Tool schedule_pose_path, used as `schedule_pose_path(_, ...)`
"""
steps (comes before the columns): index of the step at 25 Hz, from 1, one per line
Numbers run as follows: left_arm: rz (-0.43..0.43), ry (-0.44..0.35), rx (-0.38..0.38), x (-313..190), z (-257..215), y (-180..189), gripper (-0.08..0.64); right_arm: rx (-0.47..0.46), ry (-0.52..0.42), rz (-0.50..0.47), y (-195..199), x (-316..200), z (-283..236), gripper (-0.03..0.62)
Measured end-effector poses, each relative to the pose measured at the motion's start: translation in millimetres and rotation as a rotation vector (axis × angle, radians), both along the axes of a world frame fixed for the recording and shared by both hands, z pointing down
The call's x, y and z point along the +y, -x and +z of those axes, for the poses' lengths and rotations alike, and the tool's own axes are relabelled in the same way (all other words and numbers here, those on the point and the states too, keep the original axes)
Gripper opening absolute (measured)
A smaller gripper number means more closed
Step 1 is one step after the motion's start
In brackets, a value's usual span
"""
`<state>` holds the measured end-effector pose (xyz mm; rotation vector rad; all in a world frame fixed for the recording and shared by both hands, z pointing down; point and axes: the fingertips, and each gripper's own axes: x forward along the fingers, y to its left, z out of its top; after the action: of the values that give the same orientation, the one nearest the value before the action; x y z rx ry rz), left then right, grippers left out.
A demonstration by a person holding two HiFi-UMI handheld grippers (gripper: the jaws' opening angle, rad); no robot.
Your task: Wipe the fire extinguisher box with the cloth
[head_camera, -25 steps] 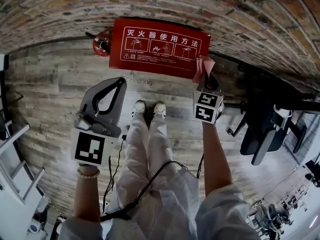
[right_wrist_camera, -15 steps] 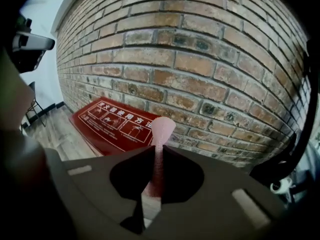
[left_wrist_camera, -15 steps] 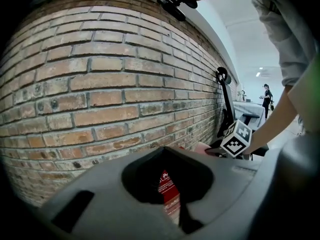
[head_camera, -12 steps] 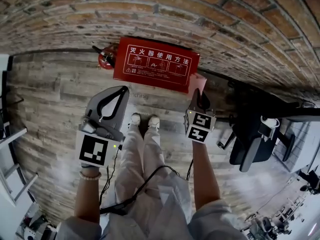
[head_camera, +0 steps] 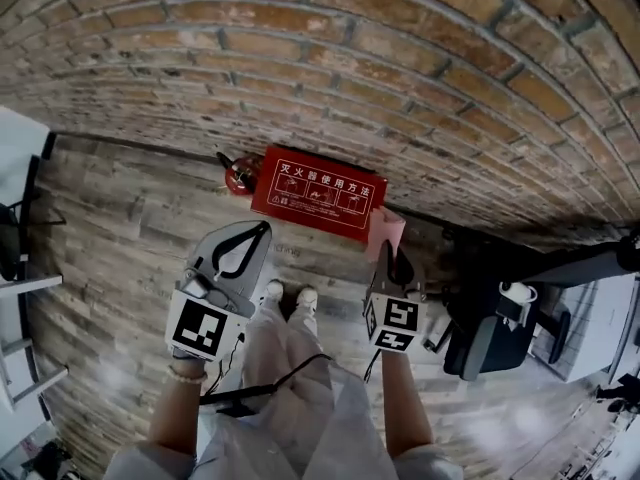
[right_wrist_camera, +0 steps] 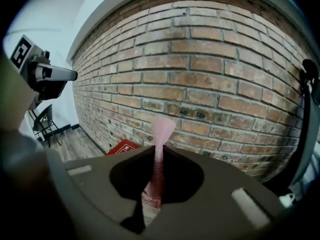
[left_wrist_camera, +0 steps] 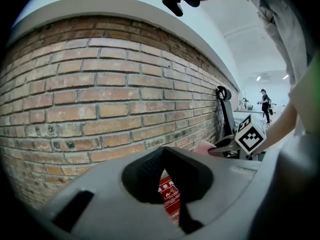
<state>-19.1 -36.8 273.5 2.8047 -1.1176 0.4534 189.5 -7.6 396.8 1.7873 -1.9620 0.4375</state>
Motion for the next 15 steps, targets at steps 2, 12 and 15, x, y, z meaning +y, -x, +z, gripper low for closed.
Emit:
schedule_pose_path(2, 0.019, -0.033, -0.002, 3.6, -19.6, -1.9, -0.002, -0.001, -0.032, -0.01, 3.4, 3.3, -22.3, 0.028)
schedule_pose_path(12, 0.097, -0.137, 0.009, 17.9, -99.0, -5.9, -0.002, -0.01, -0.152, -0.075, 12.5, 12.0, -124.0, 0.028)
schedule_pose_path(15, 0.098, -0.141, 0.022, 18.2, -112.7, -5.6, -0.002, -0.028, -0.194, -0.104, 21.3, 12.4, -150.1, 0.028)
